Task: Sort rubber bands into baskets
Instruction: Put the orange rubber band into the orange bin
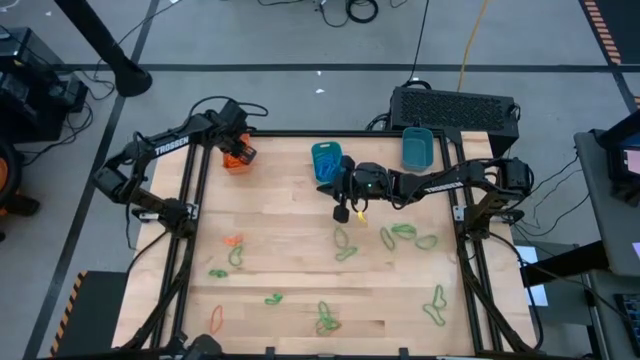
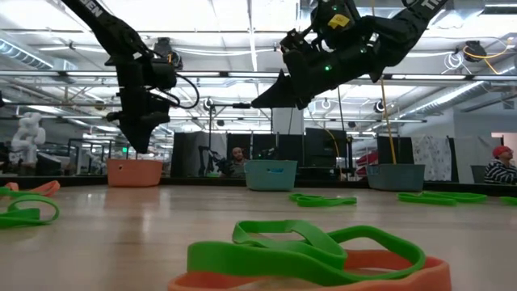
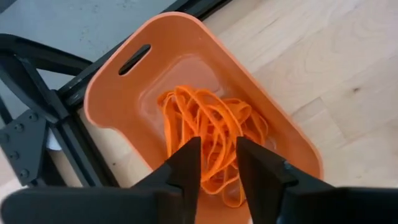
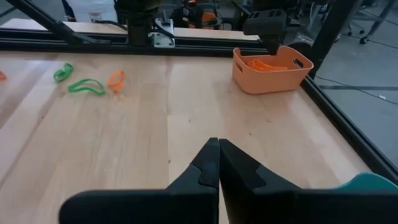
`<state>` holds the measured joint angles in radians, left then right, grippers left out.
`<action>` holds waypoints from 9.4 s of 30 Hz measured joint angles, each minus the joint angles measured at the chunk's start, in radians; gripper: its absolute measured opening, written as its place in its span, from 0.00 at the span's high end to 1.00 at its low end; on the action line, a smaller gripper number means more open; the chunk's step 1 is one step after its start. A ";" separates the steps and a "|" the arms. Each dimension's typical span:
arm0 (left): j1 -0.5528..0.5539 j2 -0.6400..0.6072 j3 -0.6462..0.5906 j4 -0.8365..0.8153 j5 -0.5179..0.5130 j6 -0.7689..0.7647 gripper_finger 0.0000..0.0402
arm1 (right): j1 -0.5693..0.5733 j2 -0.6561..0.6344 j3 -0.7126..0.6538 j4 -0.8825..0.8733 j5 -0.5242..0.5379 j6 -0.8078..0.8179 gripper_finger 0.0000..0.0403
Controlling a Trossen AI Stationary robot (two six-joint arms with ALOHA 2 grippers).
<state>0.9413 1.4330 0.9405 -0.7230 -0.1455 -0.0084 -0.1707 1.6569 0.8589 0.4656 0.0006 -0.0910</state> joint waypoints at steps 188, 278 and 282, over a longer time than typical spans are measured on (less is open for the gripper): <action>-0.490 -0.352 0.051 -0.304 0.252 -0.149 0.68 | 0.053 0.043 0.016 0.068 -0.008 0.108 1.00; -1.886 0.330 0.053 -0.103 0.406 -1.415 0.99 | 0.435 0.043 0.019 0.135 -0.024 0.023 1.00; -1.886 0.280 0.050 -0.117 0.335 -1.398 0.99 | 0.435 0.043 0.019 0.135 -0.024 0.023 1.00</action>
<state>-0.9447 1.7130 0.9901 -0.8405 0.1898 -1.4067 0.2638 1.7000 0.8776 0.6010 -0.0235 -0.0681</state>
